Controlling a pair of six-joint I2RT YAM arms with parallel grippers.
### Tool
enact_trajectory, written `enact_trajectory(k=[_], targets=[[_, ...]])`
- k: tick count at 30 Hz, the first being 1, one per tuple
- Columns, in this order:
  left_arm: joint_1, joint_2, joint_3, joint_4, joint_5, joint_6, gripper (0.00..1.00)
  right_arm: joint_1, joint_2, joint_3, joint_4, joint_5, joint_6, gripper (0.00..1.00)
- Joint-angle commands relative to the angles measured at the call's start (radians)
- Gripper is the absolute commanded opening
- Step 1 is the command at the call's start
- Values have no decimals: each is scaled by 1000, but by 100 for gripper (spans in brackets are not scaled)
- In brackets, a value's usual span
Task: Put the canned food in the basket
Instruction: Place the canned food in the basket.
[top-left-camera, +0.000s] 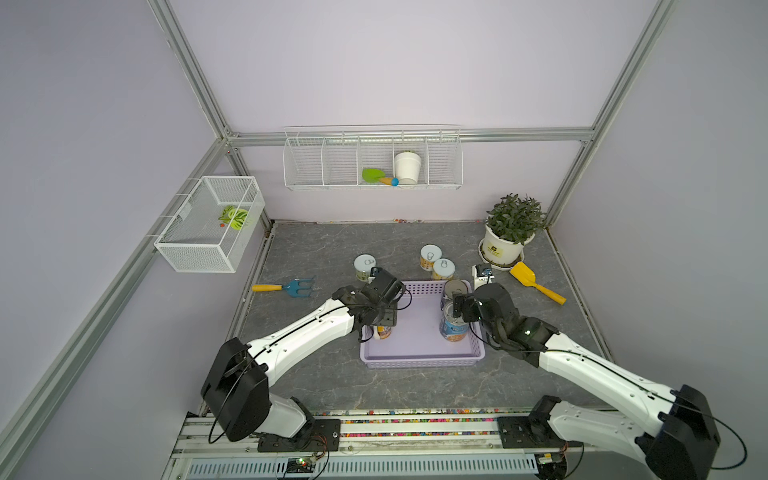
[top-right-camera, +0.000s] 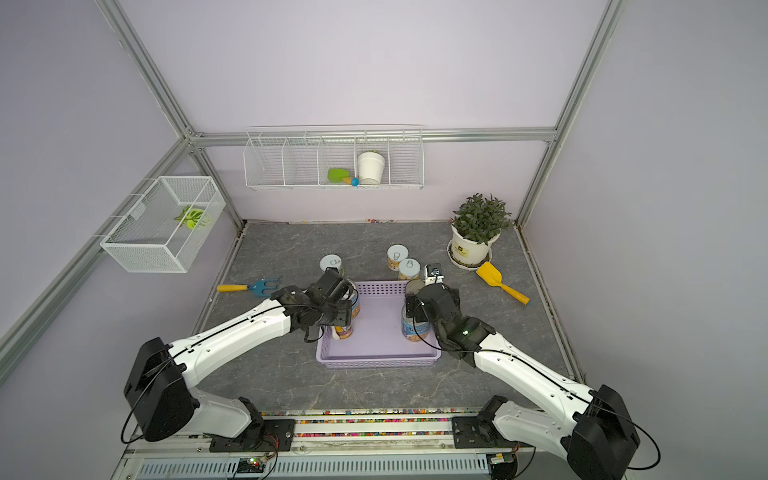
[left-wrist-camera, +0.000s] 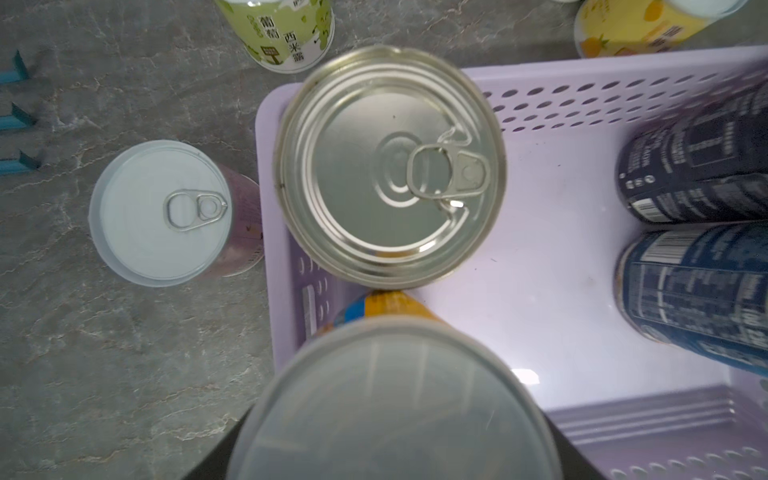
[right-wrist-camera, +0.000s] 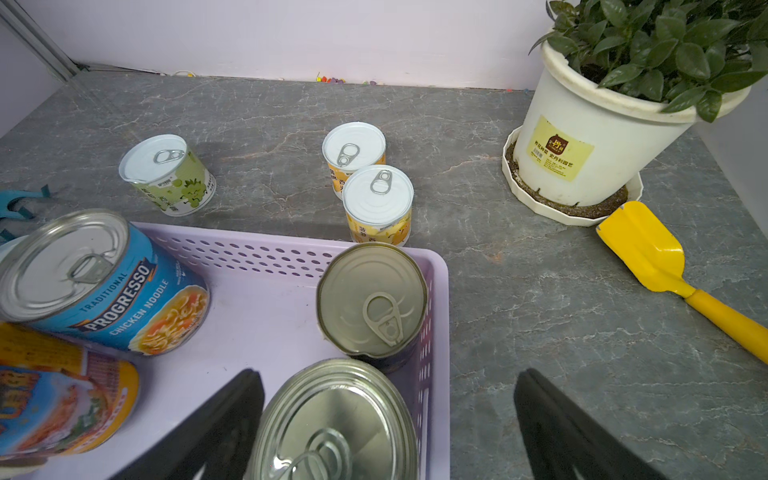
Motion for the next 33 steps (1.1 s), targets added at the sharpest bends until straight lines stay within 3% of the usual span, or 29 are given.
enact_trajectory(k=[1,14,20,27,33], targets=[[1,-7,4,157,-84,-13,38,-9,7,16,18,2,5,98],[0,24,-31,151,-156,-42,41,-12,25,20,22,-8,5,98],[0,8,-44,142,-156,-43,51,-14,32,26,24,-15,8,98],[0,-10,-51,134,-155,-48,76,-14,34,32,21,-18,10,99],[1,-44,-58,130,-140,-43,79,-14,33,40,12,-16,16,99]])
